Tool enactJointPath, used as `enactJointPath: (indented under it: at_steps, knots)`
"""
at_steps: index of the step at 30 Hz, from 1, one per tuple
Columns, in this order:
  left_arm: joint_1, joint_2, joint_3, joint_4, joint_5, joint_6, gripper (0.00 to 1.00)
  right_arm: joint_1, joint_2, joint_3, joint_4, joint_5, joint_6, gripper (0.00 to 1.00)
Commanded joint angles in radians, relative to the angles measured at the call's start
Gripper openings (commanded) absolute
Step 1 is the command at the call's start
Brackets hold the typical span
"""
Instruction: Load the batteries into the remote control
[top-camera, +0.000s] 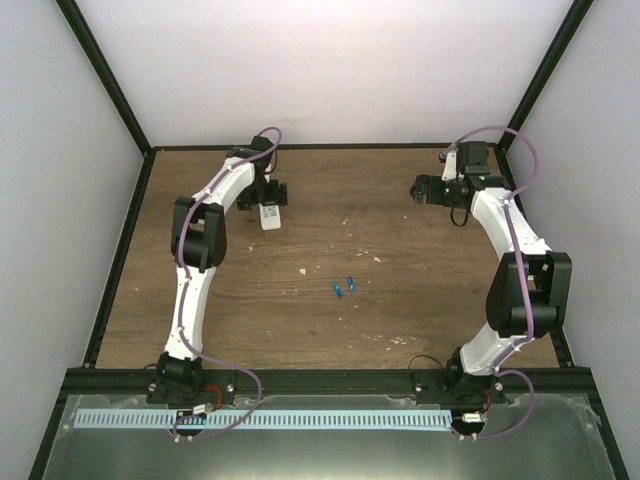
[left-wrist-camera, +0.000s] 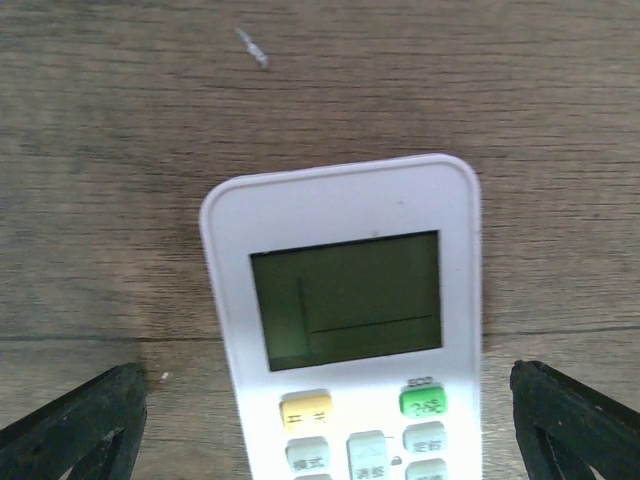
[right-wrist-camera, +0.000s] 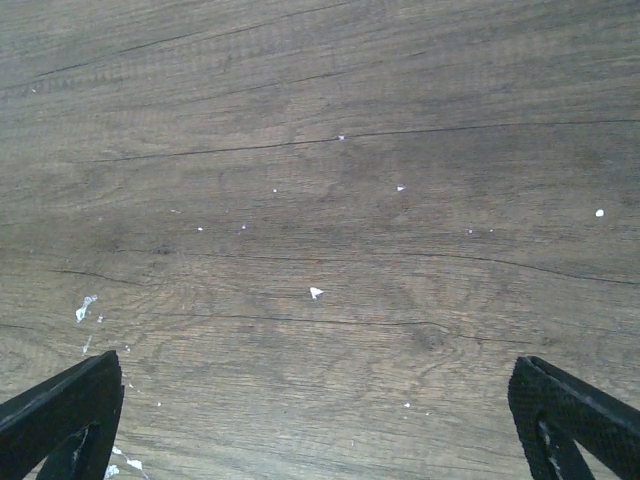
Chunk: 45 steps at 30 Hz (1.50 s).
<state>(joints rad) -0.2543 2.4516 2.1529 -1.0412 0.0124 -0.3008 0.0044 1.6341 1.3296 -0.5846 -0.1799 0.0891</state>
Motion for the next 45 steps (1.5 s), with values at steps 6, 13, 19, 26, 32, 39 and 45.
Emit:
enactJointPath:
  at_steps: [6, 13, 19, 26, 32, 39, 45]
  knots:
    - [0.001, 0.023, -0.009, -0.024, -0.052, 0.005, 0.93, 0.007, 0.028, 0.069, -0.039, 0.008, -0.002, 1.0]
    - [0.0, 0.034, -0.011, -0.004, 0.019, 0.008, 0.64, 0.015, 0.039, 0.067, -0.044, -0.014, -0.011, 0.96]
    - [0.0, 0.032, -0.017, -0.004, 0.052, 0.008, 0.4, 0.042, 0.042, 0.05, -0.04, -0.04, -0.014, 0.93]
    - [0.008, -0.136, -0.146, 0.187, 0.249, -0.062, 0.27, 0.148, 0.032, 0.034, 0.046, -0.162, -0.005, 0.92]
    - [0.035, -0.315, -0.297, 0.34, 0.41, -0.163, 0.27, 0.224, -0.028, -0.075, 0.297, -0.386, 0.066, 0.92]
    - [0.032, -0.535, -0.634, 0.602, 0.471, -0.375, 0.25, 0.314, 0.004, -0.103, 0.409, -0.456, 0.134, 0.9]
    - [-0.015, -0.61, -0.73, 0.641, 0.431, -0.488, 0.21, 0.396, 0.071, -0.041, 0.424, -0.521, 0.173, 0.82]
